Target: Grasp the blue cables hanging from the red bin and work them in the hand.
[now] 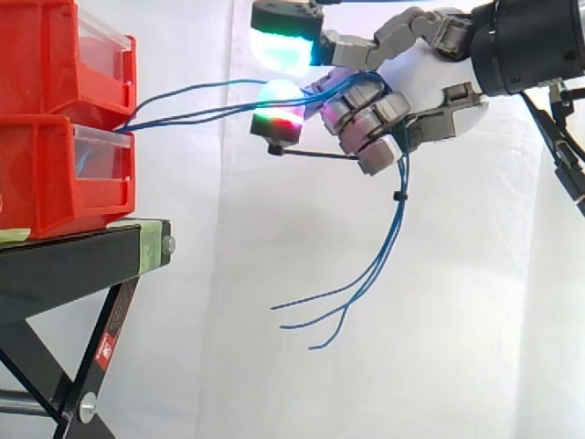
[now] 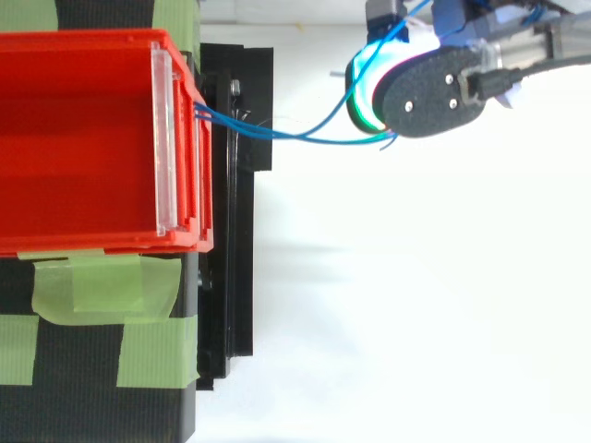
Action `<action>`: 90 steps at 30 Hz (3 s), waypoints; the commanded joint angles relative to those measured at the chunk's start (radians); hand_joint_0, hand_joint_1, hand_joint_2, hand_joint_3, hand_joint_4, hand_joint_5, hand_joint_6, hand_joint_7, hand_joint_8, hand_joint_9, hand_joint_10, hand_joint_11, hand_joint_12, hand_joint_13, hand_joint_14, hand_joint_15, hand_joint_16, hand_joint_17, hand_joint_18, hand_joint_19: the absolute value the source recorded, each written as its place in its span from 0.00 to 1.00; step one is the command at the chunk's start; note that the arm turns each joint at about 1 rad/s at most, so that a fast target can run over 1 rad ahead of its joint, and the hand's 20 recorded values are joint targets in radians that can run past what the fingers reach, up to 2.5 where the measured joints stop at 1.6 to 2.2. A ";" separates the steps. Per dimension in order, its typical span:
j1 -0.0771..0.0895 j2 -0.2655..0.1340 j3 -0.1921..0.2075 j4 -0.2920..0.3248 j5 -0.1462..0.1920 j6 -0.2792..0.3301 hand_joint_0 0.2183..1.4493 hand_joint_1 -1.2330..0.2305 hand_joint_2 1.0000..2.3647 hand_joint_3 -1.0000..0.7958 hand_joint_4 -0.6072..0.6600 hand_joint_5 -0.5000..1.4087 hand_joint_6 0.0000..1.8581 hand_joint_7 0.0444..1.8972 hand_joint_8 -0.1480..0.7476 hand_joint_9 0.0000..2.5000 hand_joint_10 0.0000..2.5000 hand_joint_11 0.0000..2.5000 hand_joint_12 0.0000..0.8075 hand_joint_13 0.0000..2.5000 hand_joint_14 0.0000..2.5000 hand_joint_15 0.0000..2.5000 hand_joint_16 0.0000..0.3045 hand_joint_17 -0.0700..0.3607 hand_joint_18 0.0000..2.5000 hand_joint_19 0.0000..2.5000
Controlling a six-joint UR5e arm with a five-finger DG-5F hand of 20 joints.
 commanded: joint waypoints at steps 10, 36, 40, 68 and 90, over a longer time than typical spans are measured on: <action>-0.001 -0.002 0.000 0.089 0.040 -0.111 0.47 0.41 0.00 0.05 0.72 0.49 0.17 0.70 0.66 0.29 1.00 1.00 0.63 0.39 1.00 0.62 0.17 0.44 0.57 0.41; -0.008 -0.043 0.000 0.167 0.056 -0.151 0.47 0.41 0.00 0.04 0.72 0.49 0.16 0.71 0.67 0.29 1.00 1.00 0.63 0.39 1.00 0.62 0.17 0.44 0.57 0.40; -0.010 -0.071 0.000 0.183 0.052 -0.168 0.47 0.41 0.00 0.05 0.72 0.49 0.16 0.70 0.66 0.29 1.00 1.00 0.63 0.39 1.00 0.60 0.17 0.44 0.57 0.40; -0.013 -0.075 0.141 0.042 0.020 -0.196 0.55 0.40 0.01 0.30 0.71 0.49 0.16 0.71 0.66 0.29 1.00 1.00 0.61 0.39 1.00 0.61 0.16 0.42 0.57 0.43; -0.010 -0.059 0.141 -0.011 0.006 -0.202 0.57 0.41 0.01 0.46 0.73 0.51 0.12 0.73 0.67 0.31 1.00 1.00 0.63 0.41 1.00 0.60 0.19 0.46 0.59 0.37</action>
